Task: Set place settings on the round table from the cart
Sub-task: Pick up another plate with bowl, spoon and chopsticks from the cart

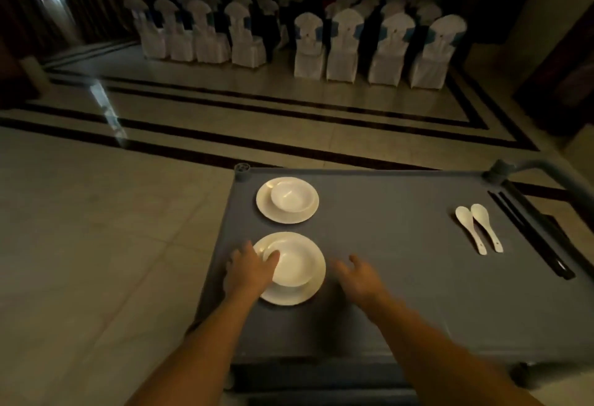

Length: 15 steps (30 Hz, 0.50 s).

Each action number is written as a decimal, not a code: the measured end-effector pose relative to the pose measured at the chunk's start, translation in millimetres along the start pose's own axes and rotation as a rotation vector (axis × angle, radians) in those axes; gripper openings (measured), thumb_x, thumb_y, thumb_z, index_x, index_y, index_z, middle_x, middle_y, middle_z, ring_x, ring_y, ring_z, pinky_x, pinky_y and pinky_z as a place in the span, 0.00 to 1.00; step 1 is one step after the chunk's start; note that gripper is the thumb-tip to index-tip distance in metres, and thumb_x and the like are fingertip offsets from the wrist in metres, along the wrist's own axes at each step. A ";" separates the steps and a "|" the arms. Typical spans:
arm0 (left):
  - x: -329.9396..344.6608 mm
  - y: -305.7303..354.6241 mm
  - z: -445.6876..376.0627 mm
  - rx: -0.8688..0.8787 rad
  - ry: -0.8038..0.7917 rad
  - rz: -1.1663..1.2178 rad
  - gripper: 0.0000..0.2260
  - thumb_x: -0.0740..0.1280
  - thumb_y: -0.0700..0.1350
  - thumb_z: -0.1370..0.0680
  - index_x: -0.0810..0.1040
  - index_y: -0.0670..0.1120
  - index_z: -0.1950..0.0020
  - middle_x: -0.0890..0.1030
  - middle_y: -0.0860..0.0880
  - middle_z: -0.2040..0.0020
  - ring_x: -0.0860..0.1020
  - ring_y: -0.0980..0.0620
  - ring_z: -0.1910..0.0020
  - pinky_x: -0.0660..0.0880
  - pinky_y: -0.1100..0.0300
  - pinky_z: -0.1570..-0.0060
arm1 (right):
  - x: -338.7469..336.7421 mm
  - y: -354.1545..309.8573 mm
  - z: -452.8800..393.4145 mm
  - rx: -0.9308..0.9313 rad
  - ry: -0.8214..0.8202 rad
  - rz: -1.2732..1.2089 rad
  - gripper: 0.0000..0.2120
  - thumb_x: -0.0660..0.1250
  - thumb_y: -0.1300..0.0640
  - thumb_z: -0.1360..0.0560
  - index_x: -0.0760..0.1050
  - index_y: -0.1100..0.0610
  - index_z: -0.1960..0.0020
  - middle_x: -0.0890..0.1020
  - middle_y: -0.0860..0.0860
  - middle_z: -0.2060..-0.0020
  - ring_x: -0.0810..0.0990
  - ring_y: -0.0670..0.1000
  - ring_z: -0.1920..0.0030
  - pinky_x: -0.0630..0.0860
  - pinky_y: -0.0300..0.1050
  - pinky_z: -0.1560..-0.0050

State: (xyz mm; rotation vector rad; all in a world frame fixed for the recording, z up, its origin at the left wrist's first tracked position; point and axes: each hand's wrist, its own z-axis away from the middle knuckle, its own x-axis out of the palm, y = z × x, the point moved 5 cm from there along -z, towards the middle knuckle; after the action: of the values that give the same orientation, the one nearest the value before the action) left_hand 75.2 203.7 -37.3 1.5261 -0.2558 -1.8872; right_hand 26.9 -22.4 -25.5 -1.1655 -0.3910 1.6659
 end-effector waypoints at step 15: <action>17.1 -8.1 -51.9 -0.120 -0.223 0.337 0.24 0.75 0.49 0.29 0.79 0.39 0.38 0.82 0.40 0.41 0.80 0.42 0.43 0.77 0.45 0.42 | 42.5 -11.0 -65.9 0.122 -0.128 -0.160 0.23 0.69 0.53 0.25 0.74 0.64 0.34 0.79 0.61 0.42 0.78 0.59 0.47 0.78 0.55 0.47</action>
State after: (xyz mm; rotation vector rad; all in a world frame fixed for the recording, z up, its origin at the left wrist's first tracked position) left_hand 118.7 212.7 -70.2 1.1144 -0.4618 -1.7643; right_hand 87.6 1.2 -70.5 -0.9168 -0.4447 1.6059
